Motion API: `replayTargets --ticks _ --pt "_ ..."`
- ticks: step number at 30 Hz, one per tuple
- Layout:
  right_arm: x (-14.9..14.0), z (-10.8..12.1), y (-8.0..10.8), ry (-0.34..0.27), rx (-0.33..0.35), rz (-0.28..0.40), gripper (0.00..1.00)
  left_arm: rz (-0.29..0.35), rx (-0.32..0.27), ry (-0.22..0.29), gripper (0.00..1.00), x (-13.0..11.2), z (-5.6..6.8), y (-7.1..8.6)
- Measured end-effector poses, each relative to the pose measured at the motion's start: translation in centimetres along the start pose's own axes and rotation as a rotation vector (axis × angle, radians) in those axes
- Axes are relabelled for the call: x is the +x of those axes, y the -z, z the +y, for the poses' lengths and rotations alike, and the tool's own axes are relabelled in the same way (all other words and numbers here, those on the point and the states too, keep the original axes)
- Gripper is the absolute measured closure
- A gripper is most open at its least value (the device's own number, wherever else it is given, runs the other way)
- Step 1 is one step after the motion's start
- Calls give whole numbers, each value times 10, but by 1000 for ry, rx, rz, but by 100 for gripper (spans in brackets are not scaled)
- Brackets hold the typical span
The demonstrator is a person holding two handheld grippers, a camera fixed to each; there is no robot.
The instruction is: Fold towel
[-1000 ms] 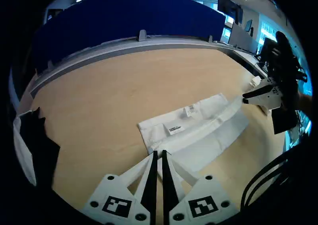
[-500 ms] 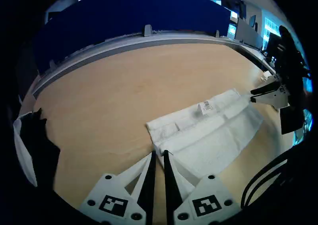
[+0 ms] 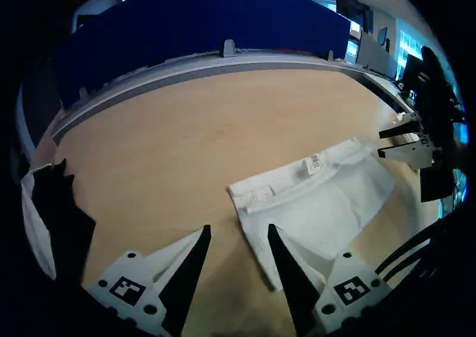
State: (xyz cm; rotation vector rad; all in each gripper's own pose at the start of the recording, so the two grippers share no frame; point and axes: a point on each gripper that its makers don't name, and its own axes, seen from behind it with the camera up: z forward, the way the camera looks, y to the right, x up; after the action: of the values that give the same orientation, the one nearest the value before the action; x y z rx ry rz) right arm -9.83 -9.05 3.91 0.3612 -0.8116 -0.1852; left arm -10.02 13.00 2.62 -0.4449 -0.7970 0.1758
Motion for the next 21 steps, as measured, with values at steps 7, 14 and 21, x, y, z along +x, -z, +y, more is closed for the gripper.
replayTargets --ticks 7,14,21 --pt "3 0 2 -1 -6 10 0 1 6 8 16 0 -1 1" --pt "1 -9 8 4 4 7 0 5 -4 17 13 0 3 9" --pt "-7 -13 19 -1 7 8 0 -2 2 22 13 -10 8 25"
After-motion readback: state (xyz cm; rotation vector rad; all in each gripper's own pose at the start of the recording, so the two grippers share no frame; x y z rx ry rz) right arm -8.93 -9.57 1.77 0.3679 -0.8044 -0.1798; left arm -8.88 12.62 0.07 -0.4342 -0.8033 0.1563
